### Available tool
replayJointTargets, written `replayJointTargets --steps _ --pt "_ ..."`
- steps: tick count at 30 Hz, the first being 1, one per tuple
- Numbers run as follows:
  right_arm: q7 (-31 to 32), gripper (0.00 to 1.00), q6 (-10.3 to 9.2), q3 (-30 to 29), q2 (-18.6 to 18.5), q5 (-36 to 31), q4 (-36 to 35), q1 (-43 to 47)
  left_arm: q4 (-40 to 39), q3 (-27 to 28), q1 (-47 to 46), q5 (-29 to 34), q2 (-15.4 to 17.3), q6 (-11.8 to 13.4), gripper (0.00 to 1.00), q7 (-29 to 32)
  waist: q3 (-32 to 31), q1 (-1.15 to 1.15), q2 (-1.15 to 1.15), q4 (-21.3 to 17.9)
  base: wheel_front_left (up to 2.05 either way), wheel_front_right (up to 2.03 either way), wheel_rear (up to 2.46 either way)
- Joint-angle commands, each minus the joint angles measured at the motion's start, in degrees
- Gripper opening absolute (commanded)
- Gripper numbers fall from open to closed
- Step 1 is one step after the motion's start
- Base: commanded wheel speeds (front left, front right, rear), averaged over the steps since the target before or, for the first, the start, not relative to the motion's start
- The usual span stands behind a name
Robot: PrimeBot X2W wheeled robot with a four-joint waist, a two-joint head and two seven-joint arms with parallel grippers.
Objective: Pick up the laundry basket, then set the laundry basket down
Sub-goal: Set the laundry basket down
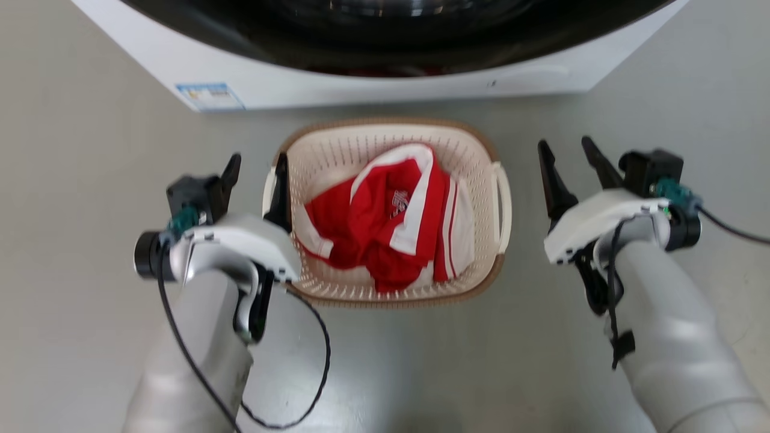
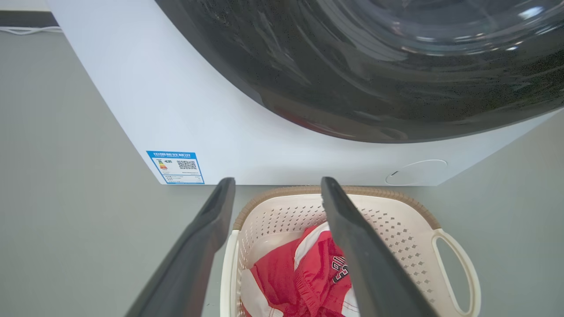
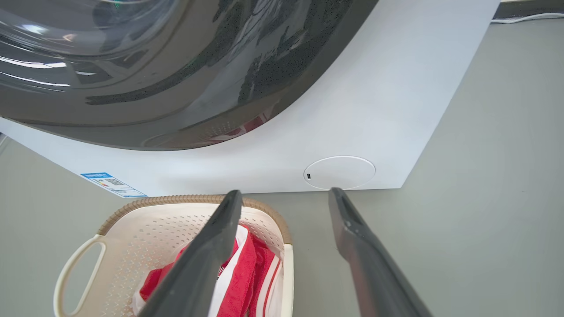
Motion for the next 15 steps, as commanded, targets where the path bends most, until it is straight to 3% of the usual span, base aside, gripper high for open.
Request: replayJointTargets --steps 1,15 --pt "-0.6 1.0 0.35 0.6 1.1 0.5 -2.3 2.6 -2.5 2.1 2.2 1.2 1.2 0.3 1.0 -0.4 -3.1 0.0 0.0 -0.6 0.0 0.0 0.0" --pt "-0.6 1.0 0.35 -0.1 1.1 -0.2 -23.3 21.5 -22.9 9.4 22.2 9.6 -0.4 -2.5 1.0 -0.4 -16.9 0.0 0.0 -2.5 0.0 0.0 0.0"
